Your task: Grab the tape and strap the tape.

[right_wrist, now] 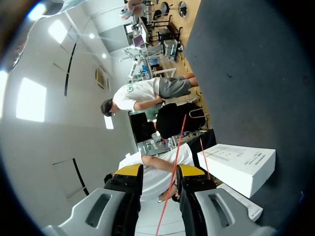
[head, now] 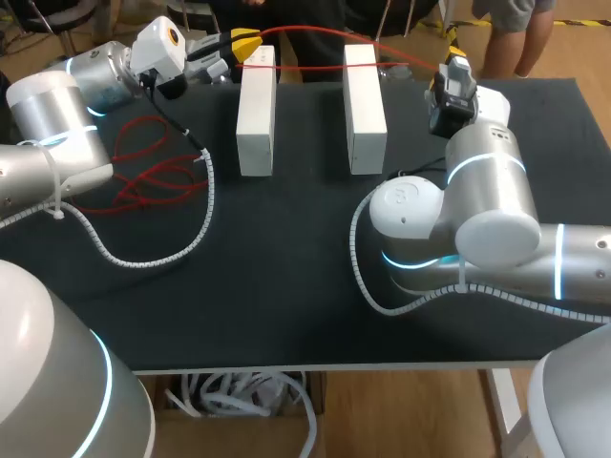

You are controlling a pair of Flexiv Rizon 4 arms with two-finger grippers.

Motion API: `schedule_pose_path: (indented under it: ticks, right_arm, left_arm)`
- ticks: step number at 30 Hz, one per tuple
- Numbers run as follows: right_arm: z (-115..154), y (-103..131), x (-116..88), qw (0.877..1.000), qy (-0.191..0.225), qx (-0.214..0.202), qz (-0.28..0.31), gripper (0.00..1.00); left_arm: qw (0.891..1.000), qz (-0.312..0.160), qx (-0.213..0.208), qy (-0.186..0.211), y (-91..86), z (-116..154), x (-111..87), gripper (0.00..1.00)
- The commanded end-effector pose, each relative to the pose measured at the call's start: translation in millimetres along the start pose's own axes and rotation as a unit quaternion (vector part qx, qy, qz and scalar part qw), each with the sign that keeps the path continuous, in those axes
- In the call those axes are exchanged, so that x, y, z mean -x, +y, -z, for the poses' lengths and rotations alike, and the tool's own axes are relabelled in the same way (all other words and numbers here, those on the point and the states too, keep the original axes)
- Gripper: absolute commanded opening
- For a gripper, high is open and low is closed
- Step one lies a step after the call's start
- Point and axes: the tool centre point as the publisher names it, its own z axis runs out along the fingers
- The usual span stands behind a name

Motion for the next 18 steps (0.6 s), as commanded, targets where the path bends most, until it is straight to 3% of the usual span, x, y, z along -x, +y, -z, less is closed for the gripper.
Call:
schedule_pose_path:
  ticks: [1,9,12,13,14,18]
  right_arm:
    - [1.0,2.0,-1.4,1.0,-0.002,-0.004,0.002,0.28]
    - [2.7,2.0,-1.2,1.0,-0.001,-0.007,0.004,0.22]
    - [2.9,1.8,-0.9,1.0,-0.001,-0.008,0.006,0.13]
    - [3.0,1.8,-0.8,1.0,-0.002,-0.008,0.011,0.02]
    - [3.1,1.8,-0.8,1.0,-0.003,-0.008,0.019,0.0]
    - [5.2,-0.8,-4.7,0.998,-0.008,0.002,0.066,0.0]
  left_arm:
    - [1.0,-0.001,0.0,-0.002,-0.1,-0.3,-0.8,0.0]
    - [1.0,-0.001,0.0,-0.002,-0.1,-0.3,-0.8,0.0]
    - [1.0,-0.001,0.0,-0.002,-0.1,-0.3,-0.8,0.0]
    - [1.0,-0.001,0.0,-0.002,-0.1,-0.3,-0.8,0.0]
    - [1.0,-0.001,0.0,-0.002,-0.1,-0.3,-0.8,0.0]
    - [1.0,-0.001,0.0,-0.002,-0.1,-0.3,-0.8,0.0]
